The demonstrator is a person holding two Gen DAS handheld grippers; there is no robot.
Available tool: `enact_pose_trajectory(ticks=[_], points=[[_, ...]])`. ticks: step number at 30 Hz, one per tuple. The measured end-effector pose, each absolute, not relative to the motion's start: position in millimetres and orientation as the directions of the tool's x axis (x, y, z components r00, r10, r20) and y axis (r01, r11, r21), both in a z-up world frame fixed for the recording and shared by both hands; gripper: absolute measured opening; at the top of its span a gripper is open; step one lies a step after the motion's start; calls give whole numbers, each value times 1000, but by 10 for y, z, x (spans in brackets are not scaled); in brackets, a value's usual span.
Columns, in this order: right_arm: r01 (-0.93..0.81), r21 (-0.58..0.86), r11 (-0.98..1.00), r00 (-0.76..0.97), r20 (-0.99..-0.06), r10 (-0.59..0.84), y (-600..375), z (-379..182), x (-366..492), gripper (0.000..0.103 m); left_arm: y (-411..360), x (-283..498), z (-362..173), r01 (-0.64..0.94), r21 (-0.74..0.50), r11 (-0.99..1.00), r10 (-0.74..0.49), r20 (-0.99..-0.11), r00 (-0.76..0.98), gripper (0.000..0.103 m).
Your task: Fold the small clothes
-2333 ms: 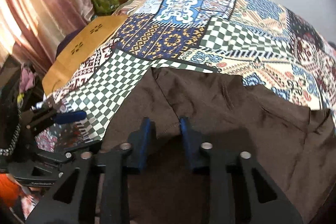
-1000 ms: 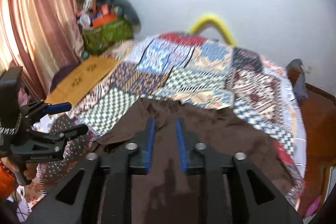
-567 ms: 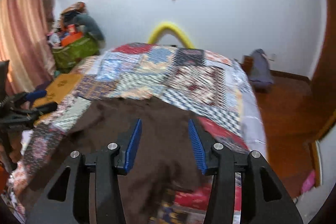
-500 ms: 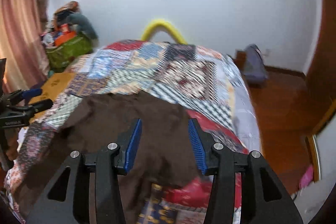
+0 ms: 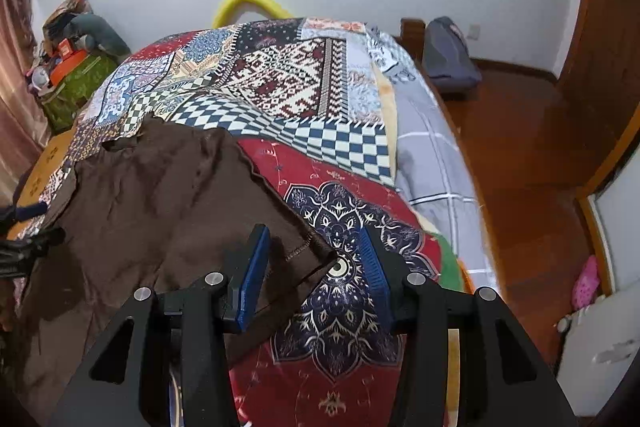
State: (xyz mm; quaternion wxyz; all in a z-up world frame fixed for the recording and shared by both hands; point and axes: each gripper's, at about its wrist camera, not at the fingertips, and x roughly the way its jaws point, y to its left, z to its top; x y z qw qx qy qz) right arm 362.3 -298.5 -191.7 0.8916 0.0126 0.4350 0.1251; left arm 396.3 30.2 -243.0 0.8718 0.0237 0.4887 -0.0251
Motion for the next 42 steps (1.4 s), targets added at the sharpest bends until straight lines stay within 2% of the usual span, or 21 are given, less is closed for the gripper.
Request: enact_pose_trajectory(ticks=[1,3,6,8,18,21,28,31,33,34,42], points=[[-215,140,967,586,-773,242,-2992,-1946,3614,38,322,3976,-2473,60,8,998,-24,-858,512,91],[-220,131,967,589,-772,239,-2966,-1977,3601,23,369,3993,-2532,44,-25,999,-44,-865,499,91],[-236,92,967,607,-763,221,-2926,-1951,3541,8,406,4005,-2528,26,-53,998,-59,-867,495,91],[-252,110,961,607,-756,245,-2917,-1899,3522,6,409,3981,-2489,24,-62,998,-65,-864,499,91],[-400,224,889,606,-663,440,-2359,-1176,3449,6,429,3752,-2082,32,-54,998,-63,-815,576,91],[-439,248,863,585,-650,485,-1987,-1151,3537,6,490,3708,-2015,21,-61,998,-62,-809,584,91],[-499,244,831,470,-730,497,-1176,-1502,3740,6,721,3590,-1966,-7,-71,997,-54,-811,583,91],[-526,227,820,455,-740,496,-1110,-1504,3675,11,797,3575,-1966,-18,-76,997,-52,-813,580,91],[-532,207,821,478,-727,493,-1165,-1439,3609,23,804,3578,-1958,-22,-79,997,-51,-812,582,91],[-533,201,822,492,-717,494,-1222,-1389,3578,25,800,3585,-1953,-21,-82,996,-54,-811,582,91],[-510,136,849,566,-690,450,-1686,-1160,3404,27,460,3700,-1916,33,-77,996,-82,-810,580,91]])
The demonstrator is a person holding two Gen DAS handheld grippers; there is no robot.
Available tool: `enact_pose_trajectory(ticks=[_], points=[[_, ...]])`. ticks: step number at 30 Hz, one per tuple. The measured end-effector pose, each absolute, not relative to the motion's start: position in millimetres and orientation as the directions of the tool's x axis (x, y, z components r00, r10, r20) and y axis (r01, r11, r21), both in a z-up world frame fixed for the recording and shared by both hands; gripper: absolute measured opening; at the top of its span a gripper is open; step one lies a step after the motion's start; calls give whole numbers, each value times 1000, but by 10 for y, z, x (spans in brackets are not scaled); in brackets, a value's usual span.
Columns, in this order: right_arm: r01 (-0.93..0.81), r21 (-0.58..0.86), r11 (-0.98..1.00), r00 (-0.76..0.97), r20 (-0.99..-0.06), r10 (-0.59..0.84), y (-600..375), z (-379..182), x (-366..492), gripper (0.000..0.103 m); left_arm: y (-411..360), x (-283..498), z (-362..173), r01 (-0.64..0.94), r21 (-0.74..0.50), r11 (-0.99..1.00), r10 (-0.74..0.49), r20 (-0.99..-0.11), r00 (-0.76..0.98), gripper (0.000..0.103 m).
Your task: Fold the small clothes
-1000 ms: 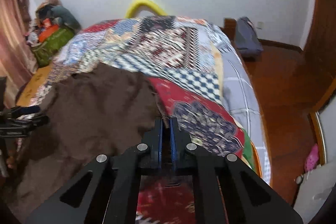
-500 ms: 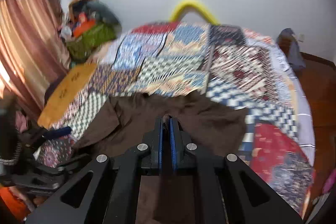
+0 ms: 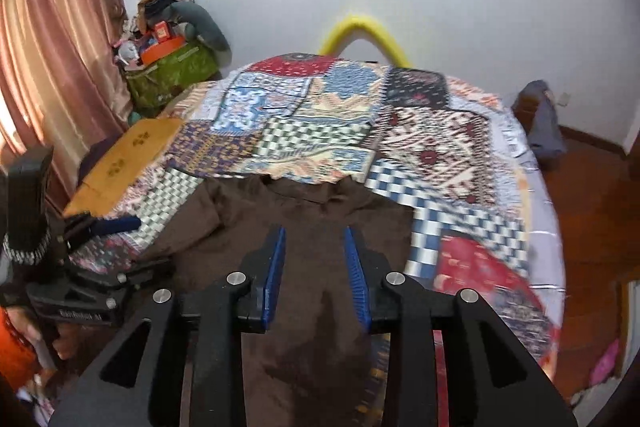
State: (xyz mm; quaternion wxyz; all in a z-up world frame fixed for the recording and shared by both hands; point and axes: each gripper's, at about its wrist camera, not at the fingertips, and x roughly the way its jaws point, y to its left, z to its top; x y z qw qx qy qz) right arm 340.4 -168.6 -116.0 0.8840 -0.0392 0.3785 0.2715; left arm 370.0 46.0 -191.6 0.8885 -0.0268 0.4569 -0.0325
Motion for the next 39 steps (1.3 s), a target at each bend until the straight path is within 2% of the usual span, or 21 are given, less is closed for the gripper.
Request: enact_pose_trajectory(ticks=[7,13,15,18,23,28,35,39], points=[[-514,92,853,542,-735,407,-1823,-1511,3287,28,56,3952,-2056,96,-53,994,-97,-833,544,91],[-513,181,839,436,-787,436,-1844,-1940,3343,27,-96,4120,-2435,96,-101,990,-134,-872,470,91],[-510,172,843,433,-795,424,-1863,-2026,3325,28,-131,4164,-2531,97,-72,993,-109,-881,460,91],[-499,175,849,452,-783,427,-1950,-2053,3267,35,-169,4184,-2556,99,27,995,-25,-871,490,91],[-481,199,854,453,-777,436,-2064,-2010,3186,35,-33,4263,-2547,57,42,998,9,-872,489,91],[-461,213,861,460,-773,437,-2128,-1877,3033,35,94,4095,-2344,35,16,999,-4,-864,504,91],[-469,188,863,535,-717,448,-2155,-1388,2635,35,198,3405,-1673,64,31,997,-13,-803,596,91],[-481,179,858,576,-674,464,-2164,-1097,2326,41,331,2914,-1293,59,22,998,-21,-765,644,91]])
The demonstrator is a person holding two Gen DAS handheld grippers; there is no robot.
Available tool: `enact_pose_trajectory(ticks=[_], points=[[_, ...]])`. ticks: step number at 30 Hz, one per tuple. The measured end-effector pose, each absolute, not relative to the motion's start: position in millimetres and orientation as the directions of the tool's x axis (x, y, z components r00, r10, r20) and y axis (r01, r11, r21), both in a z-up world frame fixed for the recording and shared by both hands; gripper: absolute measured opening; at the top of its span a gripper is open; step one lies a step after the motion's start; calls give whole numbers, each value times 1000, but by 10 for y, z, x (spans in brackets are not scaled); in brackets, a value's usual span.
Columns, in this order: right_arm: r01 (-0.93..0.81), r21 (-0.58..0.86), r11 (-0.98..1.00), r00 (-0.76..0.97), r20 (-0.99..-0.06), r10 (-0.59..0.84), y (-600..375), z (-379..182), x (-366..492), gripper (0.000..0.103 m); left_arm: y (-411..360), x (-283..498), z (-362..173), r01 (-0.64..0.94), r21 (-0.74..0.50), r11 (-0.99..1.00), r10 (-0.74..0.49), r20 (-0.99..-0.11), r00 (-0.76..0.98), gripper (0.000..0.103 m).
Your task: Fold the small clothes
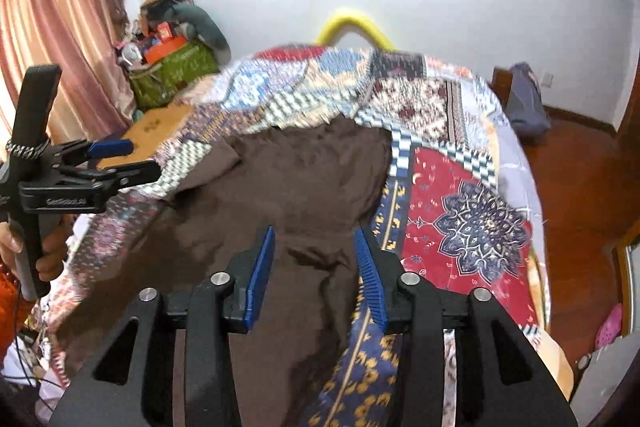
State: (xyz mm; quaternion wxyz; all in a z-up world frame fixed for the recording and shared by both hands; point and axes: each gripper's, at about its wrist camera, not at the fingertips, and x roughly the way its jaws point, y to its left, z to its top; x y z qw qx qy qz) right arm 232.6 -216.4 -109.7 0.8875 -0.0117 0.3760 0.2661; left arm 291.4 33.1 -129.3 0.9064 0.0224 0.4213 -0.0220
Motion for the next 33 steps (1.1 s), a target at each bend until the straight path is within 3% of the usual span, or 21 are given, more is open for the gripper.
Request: enact_pose_trajectory(ticks=[5,9,22,28,33], points=[[-491,167,855,615,-628,476,-2176,-865,1937,48,595,2330,-1042,27,7,1000,-13,-744,669,93],[-492,158,856,608,-642,468,-2184,-921,1750,48,820,1957,-1136,-9,17,1000,19,-769,639,94],[-441,187,878,413,-826,384,-2256,-1934,1310,48,1158,1221,-2112,-59,-73,996,-40,-899,435,93],[-404,256,878,378,-828,415,-2336,-2132,1249,48,1121,1097,-2271,-46,-50,998,-26,-911,412,85],[-398,287,872,361,-824,436,-2390,-2144,1286,38,1308,1029,-2252,-77,17,997,47,-914,403,76]])
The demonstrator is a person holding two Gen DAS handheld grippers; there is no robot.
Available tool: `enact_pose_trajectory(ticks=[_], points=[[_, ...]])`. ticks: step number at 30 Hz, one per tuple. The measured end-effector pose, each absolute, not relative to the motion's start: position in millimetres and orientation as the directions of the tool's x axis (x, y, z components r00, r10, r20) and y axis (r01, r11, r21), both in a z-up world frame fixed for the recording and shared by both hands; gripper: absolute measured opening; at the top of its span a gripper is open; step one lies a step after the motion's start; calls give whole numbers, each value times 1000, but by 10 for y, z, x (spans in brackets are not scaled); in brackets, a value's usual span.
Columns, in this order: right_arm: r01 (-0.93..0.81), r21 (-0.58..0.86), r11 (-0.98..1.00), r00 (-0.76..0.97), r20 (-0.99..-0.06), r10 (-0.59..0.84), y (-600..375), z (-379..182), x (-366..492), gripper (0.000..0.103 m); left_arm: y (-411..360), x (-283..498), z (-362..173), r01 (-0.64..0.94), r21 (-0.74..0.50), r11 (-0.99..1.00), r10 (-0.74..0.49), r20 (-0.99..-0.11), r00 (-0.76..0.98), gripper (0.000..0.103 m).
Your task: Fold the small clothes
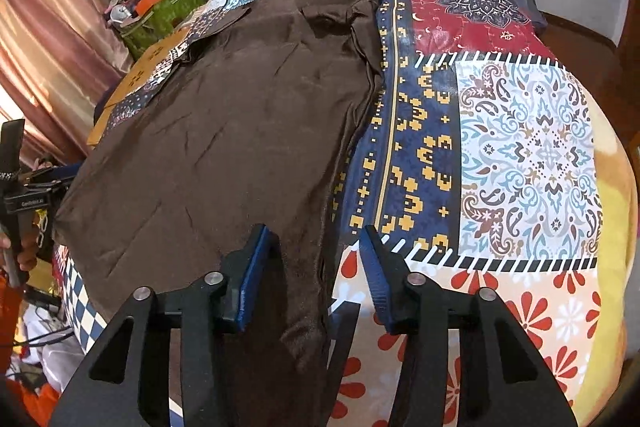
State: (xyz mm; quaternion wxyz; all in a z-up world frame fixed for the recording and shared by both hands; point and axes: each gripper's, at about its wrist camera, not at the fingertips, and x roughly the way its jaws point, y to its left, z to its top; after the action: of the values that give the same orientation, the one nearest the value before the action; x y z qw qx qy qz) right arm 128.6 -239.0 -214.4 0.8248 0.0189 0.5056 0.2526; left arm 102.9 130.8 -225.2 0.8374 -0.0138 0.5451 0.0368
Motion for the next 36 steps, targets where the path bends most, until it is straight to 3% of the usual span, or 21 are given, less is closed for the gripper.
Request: enact_pose_trajectory(ticks=[2,5,8,15,17,18,19,20,22,24,28,36], points=[[-400,282,872,362,-826,433,-2397,-2134,1284,34,1409,998,-2268,-99,17,995,54,-920,389,70],[-395,293,871,355,-826,438,-2396,-2159,1259,31,1501,951,-2295,-107,-93,990,-47,-929,368,64],[-391,302,870,342,-829,442,-2416,-2138,1226,26,1451,912,-2243,-95,-144,985,-99,-922,376,64],[-392,308,867,308,-844,439,-2430,-2105,1110,26,1237,925,-2140,-48,-170,984,-137,-906,401,64],[-385,316,867,316,-838,445,-2431,-2143,1113,26,1152,951,-2259,-37,-178,983,-151,-914,376,47],[-372,334,866,316,-832,456,-2451,-2162,1106,26,1129,955,-2297,-38,-190,981,-162,-912,377,43],[-364,348,864,312,-829,465,-2458,-2170,1111,27,1114,947,-2304,-40,-199,979,-168,-906,388,34],[-358,365,859,304,-824,477,-2467,-2181,1111,27,1096,944,-2292,-34,-208,978,-178,-902,393,18],[-359,383,851,298,-818,493,-2467,-2178,1105,19,1071,959,-2263,-21,-218,976,-193,-900,391,5],[-371,407,835,289,-804,520,-2433,-2173,1094,7,1038,970,-2232,-7,-193,981,-174,-900,398,4],[-391,404,827,307,-790,531,-2358,-2111,1119,4,1031,990,-2111,-5,-142,990,-126,-891,436,3],[-426,360,830,429,-727,536,-2374,-1637,1373,4,1139,1139,-1589,-2,-169,986,-139,-820,556,3]])
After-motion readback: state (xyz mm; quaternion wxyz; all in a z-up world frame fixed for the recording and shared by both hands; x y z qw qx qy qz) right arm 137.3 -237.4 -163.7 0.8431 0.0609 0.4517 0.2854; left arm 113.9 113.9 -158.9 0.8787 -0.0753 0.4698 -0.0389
